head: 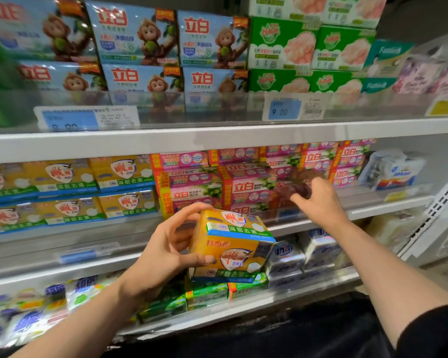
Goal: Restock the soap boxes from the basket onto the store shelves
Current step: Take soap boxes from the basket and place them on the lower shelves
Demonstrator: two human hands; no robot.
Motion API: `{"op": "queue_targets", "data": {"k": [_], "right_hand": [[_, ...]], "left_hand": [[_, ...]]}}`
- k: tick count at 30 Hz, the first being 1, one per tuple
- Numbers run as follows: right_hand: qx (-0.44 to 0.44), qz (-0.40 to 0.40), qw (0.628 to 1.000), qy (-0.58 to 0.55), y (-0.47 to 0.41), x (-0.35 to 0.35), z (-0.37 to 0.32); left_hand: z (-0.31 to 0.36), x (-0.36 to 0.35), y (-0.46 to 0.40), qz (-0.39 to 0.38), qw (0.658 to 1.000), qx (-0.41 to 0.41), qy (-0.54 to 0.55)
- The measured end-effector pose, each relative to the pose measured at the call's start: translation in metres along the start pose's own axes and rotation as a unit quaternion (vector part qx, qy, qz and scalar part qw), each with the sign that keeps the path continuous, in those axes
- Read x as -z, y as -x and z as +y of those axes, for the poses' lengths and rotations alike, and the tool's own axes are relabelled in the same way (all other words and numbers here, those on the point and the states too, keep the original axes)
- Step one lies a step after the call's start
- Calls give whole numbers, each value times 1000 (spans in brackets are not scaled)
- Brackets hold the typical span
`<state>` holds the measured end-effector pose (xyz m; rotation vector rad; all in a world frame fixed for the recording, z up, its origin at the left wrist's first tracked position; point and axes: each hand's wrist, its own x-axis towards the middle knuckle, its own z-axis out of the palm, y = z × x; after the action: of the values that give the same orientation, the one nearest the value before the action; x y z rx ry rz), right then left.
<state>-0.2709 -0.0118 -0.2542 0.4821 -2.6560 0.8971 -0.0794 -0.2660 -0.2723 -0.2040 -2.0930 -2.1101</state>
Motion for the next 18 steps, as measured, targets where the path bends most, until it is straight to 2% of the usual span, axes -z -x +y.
{"op": "queue_targets", "data": {"k": [3,7,12,18], "right_hand": [[51,97,994,-14,4,4,-22],[132,149,980,-23,20,1,-53],[189,153,970,-23,30,-13,-84],[207,141,968,-7,40,-26,-107]], "left_hand": [[14,21,12,19,1000,-2,21],[32,60,39,94,995,8,38],[51,109,72,210,973,31,91],[55,132,77,322,932,111,122]]}}
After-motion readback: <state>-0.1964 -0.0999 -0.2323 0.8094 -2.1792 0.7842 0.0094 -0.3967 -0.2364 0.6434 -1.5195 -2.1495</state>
